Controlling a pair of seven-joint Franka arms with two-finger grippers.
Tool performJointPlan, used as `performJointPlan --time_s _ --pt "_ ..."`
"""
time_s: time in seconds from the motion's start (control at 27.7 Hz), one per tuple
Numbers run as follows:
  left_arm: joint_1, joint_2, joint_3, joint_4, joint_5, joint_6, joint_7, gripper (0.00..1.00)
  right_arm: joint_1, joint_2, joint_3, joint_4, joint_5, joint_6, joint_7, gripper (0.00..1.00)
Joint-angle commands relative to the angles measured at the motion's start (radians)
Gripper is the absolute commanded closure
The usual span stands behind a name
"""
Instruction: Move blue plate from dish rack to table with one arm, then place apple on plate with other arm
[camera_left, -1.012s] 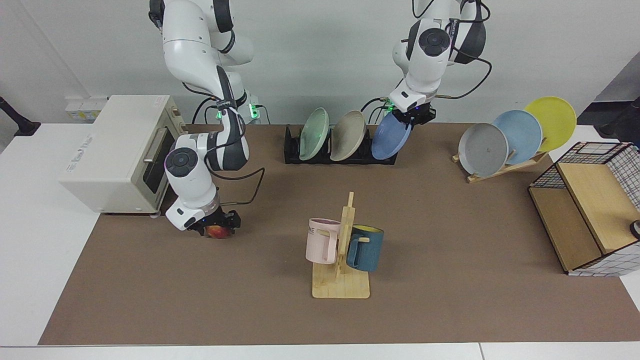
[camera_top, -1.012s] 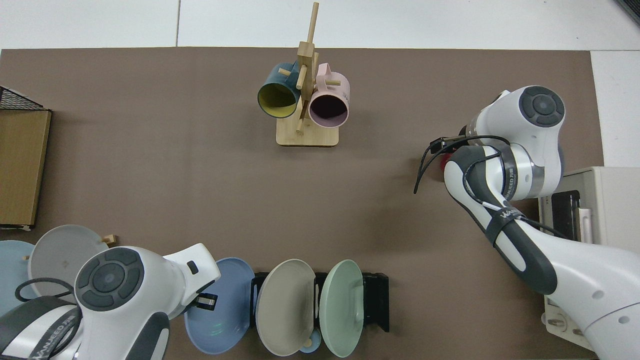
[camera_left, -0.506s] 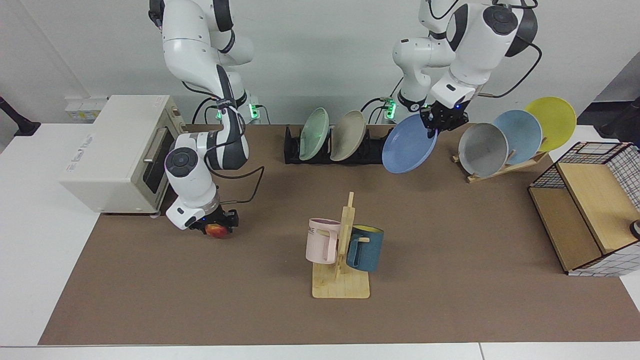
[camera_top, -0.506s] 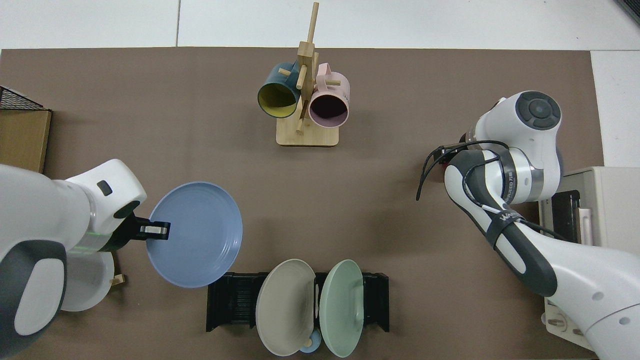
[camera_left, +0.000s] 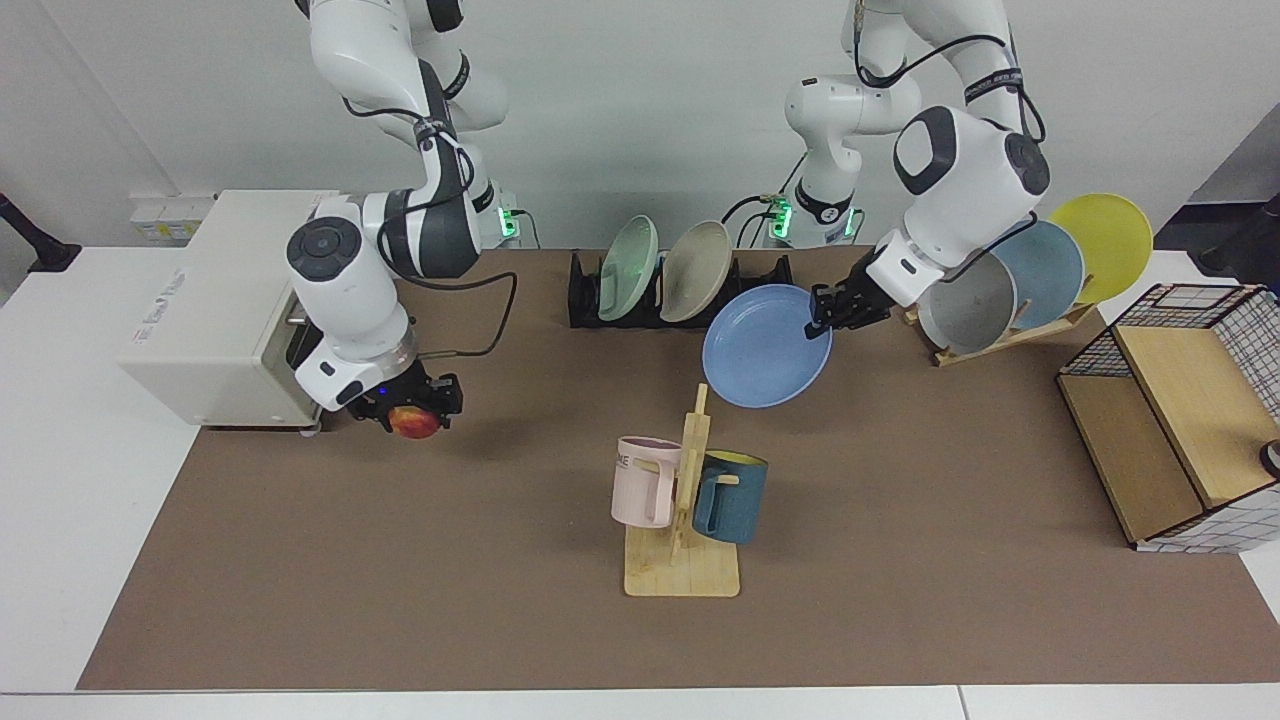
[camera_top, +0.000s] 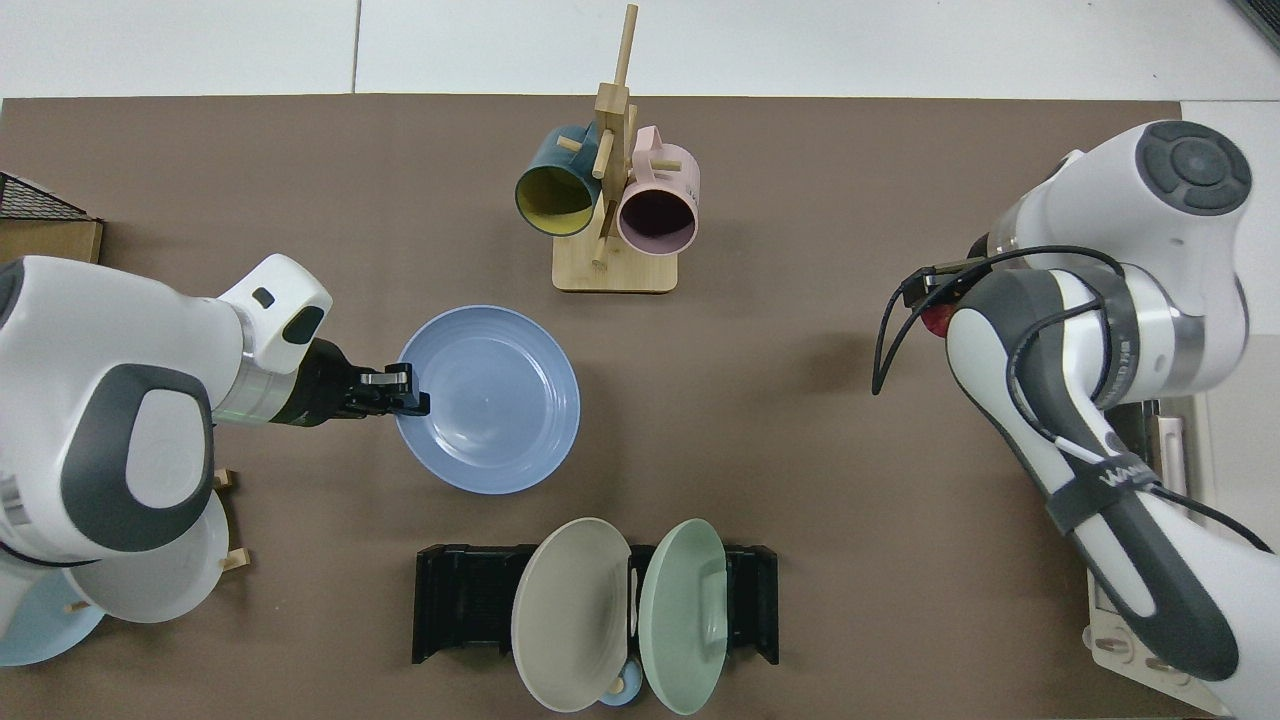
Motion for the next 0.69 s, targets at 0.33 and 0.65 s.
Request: performJointPlan --time_s 0.33,0.65 --pt "-0.003 0.170 -0.077 -0.069 -0.166 0.267 0.113 1.00 -0.002 -0.119 0.007 -0.002 0.001 -0.088 -0.015 1.00" --pt "-0.027 0.151 -0.151 -0.168 -0.155 0.450 0.097 0.59 0.003 -0.119 0.011 -0.004 0.000 -0.088 -0.009 1.00"
